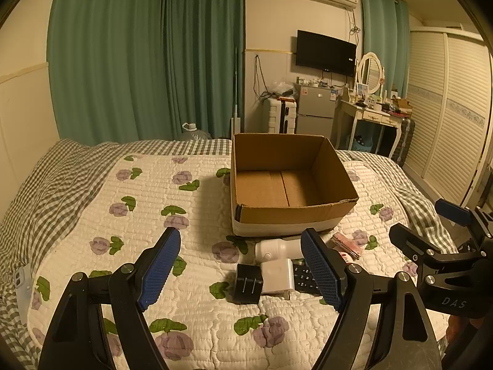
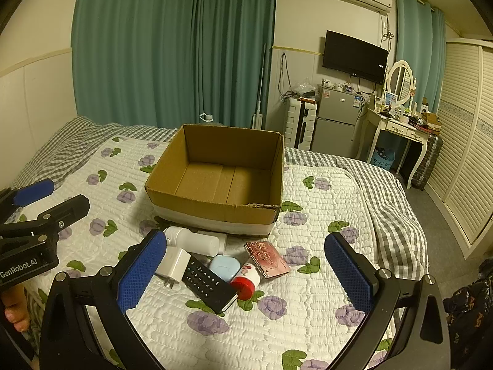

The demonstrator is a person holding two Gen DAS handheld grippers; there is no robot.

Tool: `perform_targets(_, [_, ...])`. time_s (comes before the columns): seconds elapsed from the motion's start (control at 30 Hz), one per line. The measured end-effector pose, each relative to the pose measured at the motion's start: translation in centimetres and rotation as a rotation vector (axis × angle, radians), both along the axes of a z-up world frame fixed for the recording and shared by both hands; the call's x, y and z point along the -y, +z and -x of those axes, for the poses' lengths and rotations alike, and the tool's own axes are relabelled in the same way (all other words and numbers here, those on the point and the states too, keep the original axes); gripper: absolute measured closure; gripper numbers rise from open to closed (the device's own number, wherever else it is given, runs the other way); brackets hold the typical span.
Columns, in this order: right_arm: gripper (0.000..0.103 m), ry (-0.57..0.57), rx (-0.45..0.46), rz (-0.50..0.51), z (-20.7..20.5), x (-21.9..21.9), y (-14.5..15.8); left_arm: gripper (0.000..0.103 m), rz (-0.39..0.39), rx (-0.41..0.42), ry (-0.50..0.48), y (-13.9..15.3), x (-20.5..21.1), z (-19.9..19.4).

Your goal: Organize rigid objects

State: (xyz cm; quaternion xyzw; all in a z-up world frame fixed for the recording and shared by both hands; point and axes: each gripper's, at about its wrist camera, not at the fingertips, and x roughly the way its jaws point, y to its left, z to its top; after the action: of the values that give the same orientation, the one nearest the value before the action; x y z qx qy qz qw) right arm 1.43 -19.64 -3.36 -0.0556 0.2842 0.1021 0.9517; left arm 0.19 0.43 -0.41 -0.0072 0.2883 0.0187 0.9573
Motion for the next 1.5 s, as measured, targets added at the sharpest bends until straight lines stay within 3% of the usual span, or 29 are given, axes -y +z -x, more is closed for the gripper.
perform_targets(1.13, [0.000,0.011,-0.020,0.012,-0.2,0.0,-0.8,0.020,0.003,-0.028,-0.018,-1.2,0.0,-0.5])
perform_targets(1.3, [0.000,-0.008,-0.054,0.049,-1.4,0.6,-2.0,0.020,0.007,-0.087,-0.023,-3.1,-0.8,-1.6])
perform_targets(1.5, [0.000,0.011,-0.146,0.041,-3.4,1.0,-4.5,0.020,0.025,-0.226,-0.067,-7.1,-0.8,-3.5])
